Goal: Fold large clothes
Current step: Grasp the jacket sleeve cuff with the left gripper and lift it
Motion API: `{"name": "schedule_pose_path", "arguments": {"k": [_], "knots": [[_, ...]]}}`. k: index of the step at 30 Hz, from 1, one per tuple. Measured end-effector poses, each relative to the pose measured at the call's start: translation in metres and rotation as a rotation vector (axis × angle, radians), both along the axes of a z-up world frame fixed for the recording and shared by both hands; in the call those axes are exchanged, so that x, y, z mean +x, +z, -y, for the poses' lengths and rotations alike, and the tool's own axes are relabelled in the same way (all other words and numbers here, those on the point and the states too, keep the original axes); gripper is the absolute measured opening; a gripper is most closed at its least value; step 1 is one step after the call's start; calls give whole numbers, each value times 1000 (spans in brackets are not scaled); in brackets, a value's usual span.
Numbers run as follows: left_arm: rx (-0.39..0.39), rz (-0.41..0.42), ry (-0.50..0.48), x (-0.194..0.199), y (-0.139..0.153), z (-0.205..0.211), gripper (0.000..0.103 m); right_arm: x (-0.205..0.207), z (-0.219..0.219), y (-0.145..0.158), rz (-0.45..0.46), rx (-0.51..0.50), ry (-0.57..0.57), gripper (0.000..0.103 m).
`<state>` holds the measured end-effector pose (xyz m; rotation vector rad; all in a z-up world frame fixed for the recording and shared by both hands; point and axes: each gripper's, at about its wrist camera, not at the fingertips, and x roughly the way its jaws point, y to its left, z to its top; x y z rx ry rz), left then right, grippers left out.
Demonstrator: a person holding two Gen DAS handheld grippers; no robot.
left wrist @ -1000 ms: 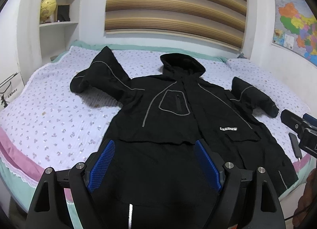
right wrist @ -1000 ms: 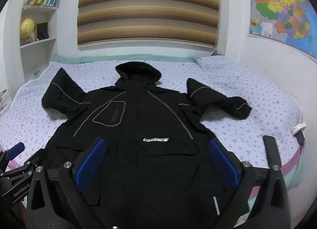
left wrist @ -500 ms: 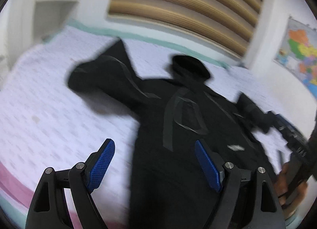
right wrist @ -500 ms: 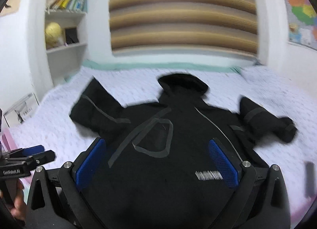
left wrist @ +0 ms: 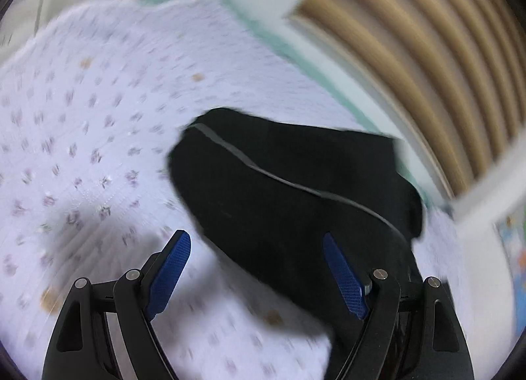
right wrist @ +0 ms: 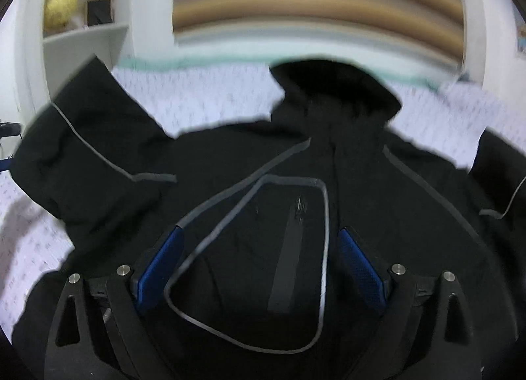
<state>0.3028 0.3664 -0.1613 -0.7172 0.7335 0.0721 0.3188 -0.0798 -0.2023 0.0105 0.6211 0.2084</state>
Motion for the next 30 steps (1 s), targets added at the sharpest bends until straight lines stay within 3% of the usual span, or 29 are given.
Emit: {"name": "schedule_pose_path", "arguments": {"k": [2, 5, 8, 10, 11, 12, 13, 14, 18, 19, 22, 23, 26, 30], "knots": [[-121, -10, 25, 18, -27, -16, 83, 1, 6, -1, -1, 38, 18, 96], [-327, 41, 13, 36, -64, -24, 83, 3, 7, -4, -5, 47, 32, 96], [-332, 53, 19, 56, -77, -27, 82, 6, 1, -5, -7, 34, 50, 96], [-313, 59, 36, 69, -81, -31, 66, 5, -2, -4, -6, 28, 56, 96], [-301, 57, 43, 71, -79, -30, 46, 5, -3, -4, -5, 27, 57, 96], [-275, 55, 49, 74, -78, -30, 20, 4, -4, -4, -5, 25, 58, 96], [-253, 68, 53, 71, -75, -29, 16, 4, -4, -5, -9, 23, 59, 96], [-231, 76, 66, 69, -72, -30, 16, 6, -5, -5, -14, 21, 60, 96], [22, 103, 192, 29, -23, -38, 15, 9, -5, -8, -32, 17, 57, 96], [95, 81, 239, 17, -10, -43, 15, 10, -4, -8, -33, 18, 56, 96], [207, -7, 321, -3, 2, -56, 17, 10, -4, -8, -37, 16, 54, 96], [205, -39, 332, -7, -2, -63, 19, 10, -4, -9, -39, 15, 54, 96], [76, -93, 333, -15, -29, -87, 25, 11, -4, -9, -49, 13, 51, 97], [-117, 37, 359, -35, -67, -114, 42, 12, -3, -9, -48, 14, 50, 98]]}}
